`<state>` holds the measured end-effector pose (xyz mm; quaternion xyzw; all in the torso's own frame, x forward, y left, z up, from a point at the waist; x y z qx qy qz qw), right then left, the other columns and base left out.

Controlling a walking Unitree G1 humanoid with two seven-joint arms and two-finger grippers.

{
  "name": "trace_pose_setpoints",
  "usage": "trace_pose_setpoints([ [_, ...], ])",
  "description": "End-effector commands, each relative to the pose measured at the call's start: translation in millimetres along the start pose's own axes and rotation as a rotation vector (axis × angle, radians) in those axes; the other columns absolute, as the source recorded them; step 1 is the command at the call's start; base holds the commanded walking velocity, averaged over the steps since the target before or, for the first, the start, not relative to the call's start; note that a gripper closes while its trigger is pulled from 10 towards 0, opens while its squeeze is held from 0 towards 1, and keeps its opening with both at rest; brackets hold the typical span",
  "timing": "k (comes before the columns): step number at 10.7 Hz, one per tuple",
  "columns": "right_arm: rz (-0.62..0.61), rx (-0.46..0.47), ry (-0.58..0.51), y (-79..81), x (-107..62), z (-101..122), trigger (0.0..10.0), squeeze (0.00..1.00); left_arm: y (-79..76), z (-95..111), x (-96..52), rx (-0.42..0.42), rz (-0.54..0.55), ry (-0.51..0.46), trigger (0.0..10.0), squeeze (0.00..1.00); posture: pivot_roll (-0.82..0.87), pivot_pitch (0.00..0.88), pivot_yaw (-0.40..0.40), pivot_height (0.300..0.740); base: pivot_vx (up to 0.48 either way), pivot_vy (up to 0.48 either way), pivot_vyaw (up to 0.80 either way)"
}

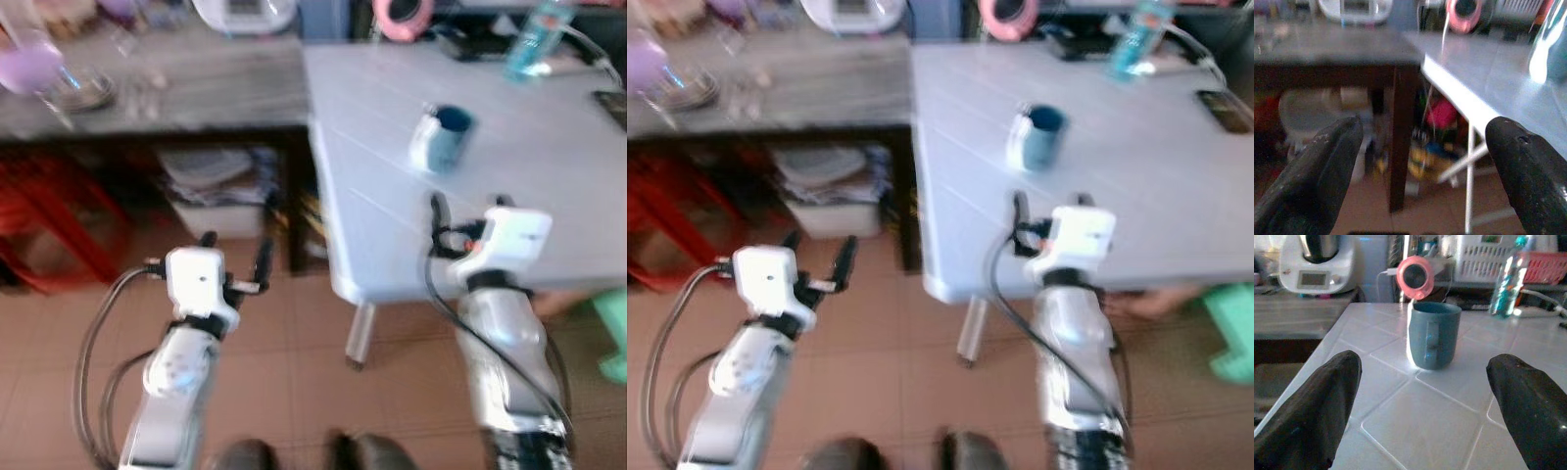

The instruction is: Setting the table

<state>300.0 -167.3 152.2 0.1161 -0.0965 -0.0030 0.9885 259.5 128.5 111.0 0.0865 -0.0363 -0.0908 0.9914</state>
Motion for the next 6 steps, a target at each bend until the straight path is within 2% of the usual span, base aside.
trace_pose_setpoints([
  [1, -0.005, -0.019, -0.010, -4.2, 2.5, 3.5, 10.0, 0.00, 0.4, 2.8, 1.1, 0.022, 0.002, -0.007, 10.0, 0.00, -0.02, 0.143, 0.012, 0.740, 0.390, -0.274, 0.00],
  [2, -0.006, -0.027, -0.009, -4.7, 2.2, 3.1, 10.0, 0.00, -0.9, 2.7, 1.2, 0.019, 0.000, -0.005, 10.0, 0.00, -0.02, 0.138, 0.013, 0.740, 0.409, -0.247, 0.00],
  [6, 0.001, -0.026, -0.003, -3.3, 0.6, 0.9, 10.0, 0.00, -5.1, 0.4, 3.3, 0.030, -0.028, 0.005, 10.0, 0.00, -0.03, 0.137, 0.013, 0.740, 0.455, 0.000, 0.00],
])
Point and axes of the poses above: a point about 5 cm out from each wrist's last joint towards the gripper, its own x axis pointing out of the wrist towards the gripper, its own z axis along the axis of the wrist's last joint, y = z × x, the point moved 2 cm from there along x, pointing out of the wrist towards the gripper, and after that the axes turned 13 degrees about x, right-handed, at the moved point
